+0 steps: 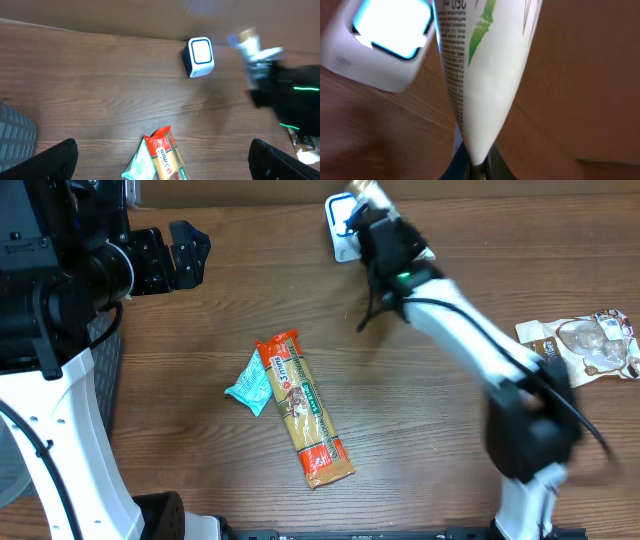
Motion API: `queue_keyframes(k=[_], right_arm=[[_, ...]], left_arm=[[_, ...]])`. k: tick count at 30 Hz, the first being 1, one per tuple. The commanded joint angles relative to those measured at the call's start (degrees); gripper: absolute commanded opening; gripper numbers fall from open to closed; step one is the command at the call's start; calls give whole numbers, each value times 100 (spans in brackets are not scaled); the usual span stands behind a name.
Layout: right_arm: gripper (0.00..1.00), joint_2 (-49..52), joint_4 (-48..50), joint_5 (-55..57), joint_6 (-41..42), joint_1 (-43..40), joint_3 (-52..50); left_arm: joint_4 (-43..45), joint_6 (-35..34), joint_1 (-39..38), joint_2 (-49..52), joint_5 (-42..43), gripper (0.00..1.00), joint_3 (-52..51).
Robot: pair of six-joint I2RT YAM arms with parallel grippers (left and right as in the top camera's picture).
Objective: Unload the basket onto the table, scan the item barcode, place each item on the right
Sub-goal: 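Carry the tube right and drop it beside the pouch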
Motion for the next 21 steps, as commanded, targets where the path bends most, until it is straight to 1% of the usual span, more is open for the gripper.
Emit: queue_keyframes(k=[1, 2, 4, 5, 8, 10, 12, 15, 19, 21], right_arm=[[4, -1733, -697, -1768, 2868, -468, 164], [4, -1998, -1088, -2345, 3368, -717, 164], [4, -2409, -1759, -3469, 4033, -1311, 164], [4, -2544, -2055, -3969, 4210, -1641, 164], [4, -2688, -2758, -5018, 4513, -2610, 164], [4, -2656, -2920, -5547, 4690, -3241, 61], [4, -2629, -2730, -5794, 4876, -3751, -208], [4, -2570, -2170, -5956, 5248, -4367, -833], [4, -2476, -935, -5925, 5663, -4859, -1945], [4, -2400, -170, -5582, 5853, -5025, -2557]], left_arm=[[7, 20, 59, 48, -31, 100, 85], [7, 20, 59, 48, -31, 100, 85], [7, 20, 59, 48, -31, 99, 85], [7, 20, 59, 48, -31, 100, 85], [7, 20, 59, 48, -31, 100, 85], [7, 22, 59, 48, -31, 99, 85], [7, 22, 59, 48, -31, 100, 85], [7, 22, 59, 48, -31, 99, 85], [7, 20, 59, 48, -31, 100, 85], [7, 20, 59, 48, -31, 100, 85]])
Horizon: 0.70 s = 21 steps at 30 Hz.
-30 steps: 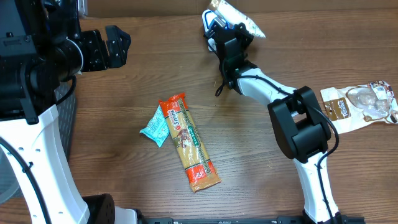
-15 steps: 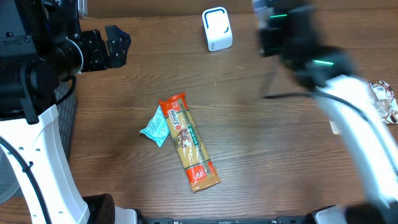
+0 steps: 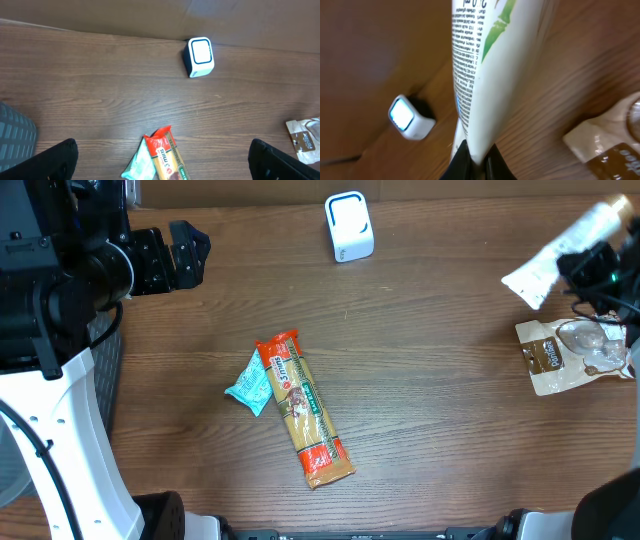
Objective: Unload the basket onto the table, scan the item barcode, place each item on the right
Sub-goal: 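Carry the tube right and drop it beside the pouch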
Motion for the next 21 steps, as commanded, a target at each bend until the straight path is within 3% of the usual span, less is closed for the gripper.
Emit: queue_keyframes(k=[1, 6, 17, 21], right_arm=[[4, 0, 807, 85, 560, -205, -678], [4, 262, 2149, 667, 619, -264, -1615], [9, 1287, 2393, 1176, 695, -348, -1733], [26, 1237, 2201, 1279, 321, -492, -1696]], left_arm=[[4, 20, 59, 48, -28, 100, 85], [4, 22, 59, 48, -28, 100, 85], [4, 22, 59, 48, -28, 100, 85], [4, 20, 59, 48, -28, 100, 85]])
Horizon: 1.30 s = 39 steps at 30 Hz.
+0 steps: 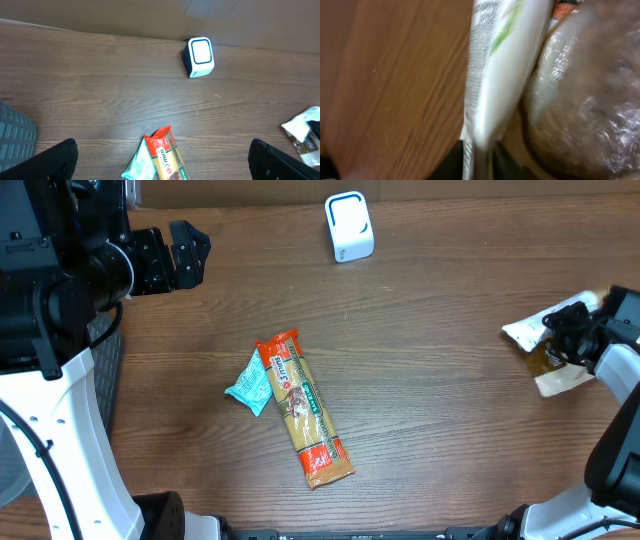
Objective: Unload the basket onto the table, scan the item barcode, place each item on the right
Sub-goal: 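Carry the tube right and drop it beside the pouch, then move the right gripper toward the red-orange spaghetti pack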
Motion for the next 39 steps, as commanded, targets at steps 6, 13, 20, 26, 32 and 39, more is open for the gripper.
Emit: queue_keyframes(k=[6, 13, 20, 26, 32, 39], right_arm=[[40, -564, -1102, 140, -824, -439, 710], [58, -1078, -2664, 133, -1646, -245, 1790], [79, -1086, -3620, -1333, -2542, 1196, 1934], [100, -841, -3657, -1825, -2636, 2677, 1867], [100, -236, -3644, -1834, -3591, 4347, 1867], [100, 564, -3510, -2140, -3582, 5263, 1867]], left_arm=[[4, 20, 59, 46, -28, 100, 85], [4, 22, 59, 46, -28, 100, 85], [4, 22, 59, 46, -28, 100, 85], [4, 22, 59, 46, -28, 99, 85], [4, 20, 59, 46, -28, 99, 85], [4, 22, 59, 46, -28, 99, 85]])
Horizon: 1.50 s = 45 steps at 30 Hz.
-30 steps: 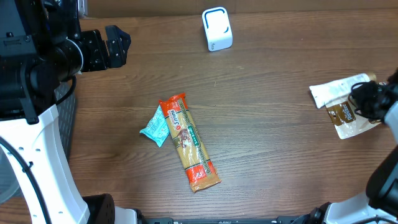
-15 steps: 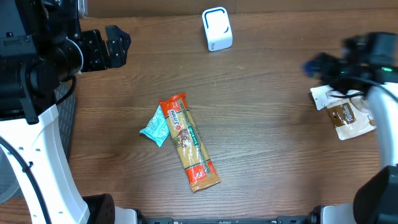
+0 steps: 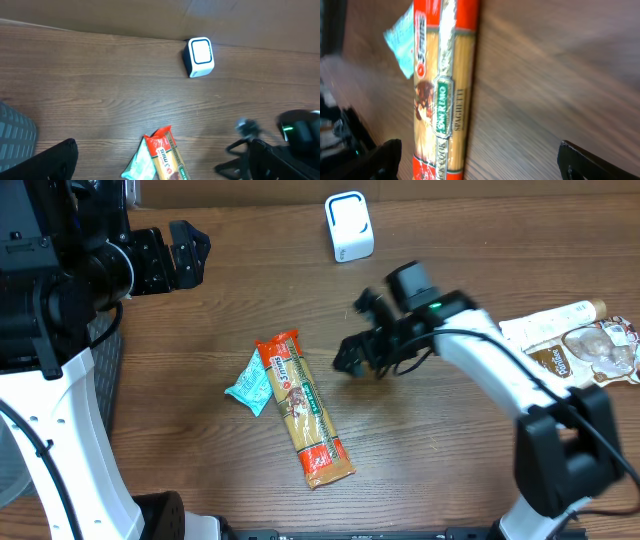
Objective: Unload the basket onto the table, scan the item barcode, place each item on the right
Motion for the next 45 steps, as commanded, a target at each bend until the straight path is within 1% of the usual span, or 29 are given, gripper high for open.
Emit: queue_keyframes(k=[1, 4, 10, 13, 15, 16, 19, 23, 26, 29, 30, 33, 34, 35, 39, 40, 41, 42, 45], right_arm=[[100, 402, 160, -382, -166, 258, -44], [99, 658, 332, -588, -129, 420, -44], [97, 1086, 575, -616, -131, 688, -44], [93, 1263, 745, -629, -129, 822, -44], [89, 1355, 855, -629, -118, 916, -44], [86, 1399, 909, -627, -59, 960, -44], [83, 1471, 1104, -627, 282, 1058, -44], [76, 1593, 1357, -625, 809, 1193, -44], [75, 1725, 1532, -623, 1088, 1274, -44], [74, 1864, 1611, -627, 1097, 1331, -44], [69, 1878, 1615, -632, 1102, 1335, -44], [47, 1912, 1639, -774, 1099, 1333, -44], [42, 1912, 1663, -850, 1097, 1333, -44], [39, 1910, 1705, -949, 1097, 1333, -44], [35, 1910, 1888, -1231, 1099, 1333, -44], [31, 1910, 1906, -1228, 1099, 1333, -42], [20, 1910, 1904, -1228, 1097, 1333, -42], [15, 1910, 1902, -1241, 1097, 1331, -42], [11, 1891, 1862, -1517, 1093, 1287, 31]], left_arm=[[4, 20, 59, 46, -28, 100, 85], [4, 22, 59, 46, -28, 99, 85], [4, 22, 59, 46, -28, 100, 85], [4, 20, 59, 46, -28, 100, 85], [4, 20, 59, 46, -28, 100, 85], [4, 20, 59, 46, -28, 99, 85], [4, 20, 59, 46, -28, 99, 85], [4, 20, 59, 46, -28, 100, 85], [4, 22, 59, 46, -28, 100, 85], [4, 22, 59, 46, -28, 100, 85], [4, 22, 59, 46, -28, 100, 85], [4, 20, 59, 46, -28, 100, 85], [4, 20, 59, 46, -28, 99, 85], [4, 22, 59, 46, -28, 100, 85], [4, 22, 59, 46, -28, 99, 85], [4, 22, 59, 46, -28, 99, 85], [4, 22, 59, 46, -28, 100, 85], [4, 20, 59, 46, -28, 100, 85], [4, 20, 59, 46, -28, 100, 85]])
